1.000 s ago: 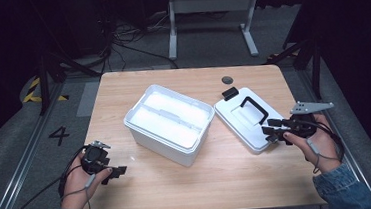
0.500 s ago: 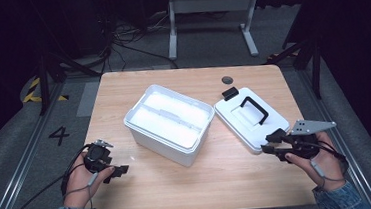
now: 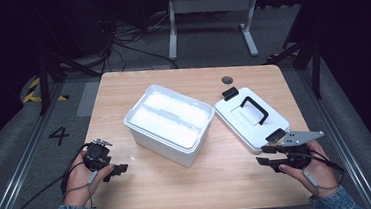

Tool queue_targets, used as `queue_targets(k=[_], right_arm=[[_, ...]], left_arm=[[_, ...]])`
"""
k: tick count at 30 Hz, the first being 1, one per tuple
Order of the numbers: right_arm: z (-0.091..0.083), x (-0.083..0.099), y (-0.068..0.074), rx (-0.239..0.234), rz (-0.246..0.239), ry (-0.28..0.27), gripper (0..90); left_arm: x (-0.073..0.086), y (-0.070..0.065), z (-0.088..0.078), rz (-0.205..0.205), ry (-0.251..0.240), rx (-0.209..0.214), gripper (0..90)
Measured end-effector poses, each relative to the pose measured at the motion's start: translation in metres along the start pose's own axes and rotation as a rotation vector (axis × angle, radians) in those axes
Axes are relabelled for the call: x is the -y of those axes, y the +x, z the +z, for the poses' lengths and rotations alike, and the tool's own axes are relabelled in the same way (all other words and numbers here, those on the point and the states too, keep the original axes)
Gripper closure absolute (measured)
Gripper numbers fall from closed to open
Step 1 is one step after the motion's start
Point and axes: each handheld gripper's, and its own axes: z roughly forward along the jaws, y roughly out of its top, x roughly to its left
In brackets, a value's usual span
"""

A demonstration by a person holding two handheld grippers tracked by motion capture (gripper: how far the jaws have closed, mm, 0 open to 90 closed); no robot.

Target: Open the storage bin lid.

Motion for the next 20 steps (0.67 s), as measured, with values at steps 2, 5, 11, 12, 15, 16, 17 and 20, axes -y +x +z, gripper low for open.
queue_targets(k=[2,5,11,12,15,16,17,20], right_arm=[[0.004,0.003,-0.002,0.014,0.020,0.013,50.0],[0.015,0.010,-0.003,0.032,0.018,0.054,49.1],[0.030,0.015,0.005,0.022,-0.043,0.089,49.1],[0.031,0.015,0.006,0.017,-0.042,0.092,49.1],[0.033,0.016,0.008,0.011,-0.047,0.097,49.1],[0.033,0.016,0.008,0.010,-0.049,0.091,49.1],[0.033,0.016,0.008,0.010,-0.049,0.091,49.1],[0.032,0.015,0.008,0.006,-0.047,0.081,49.1]], left_arm=[[0.000,0.000,0.000,-0.002,-0.011,-0.006,24.2],[0.000,0.001,-0.001,-0.002,-0.014,-0.010,24.6],[0.000,0.002,0.001,-0.005,-0.006,-0.003,24.6],[0.000,0.002,0.001,0.000,-0.003,-0.007,24.6],[0.000,0.001,0.001,-0.003,-0.003,-0.002,24.5],[0.000,0.001,0.001,-0.002,-0.003,-0.002,24.5],[0.000,0.001,0.001,-0.001,-0.002,-0.002,24.5],[0.001,0.002,0.000,0.000,-0.007,-0.008,24.5]])
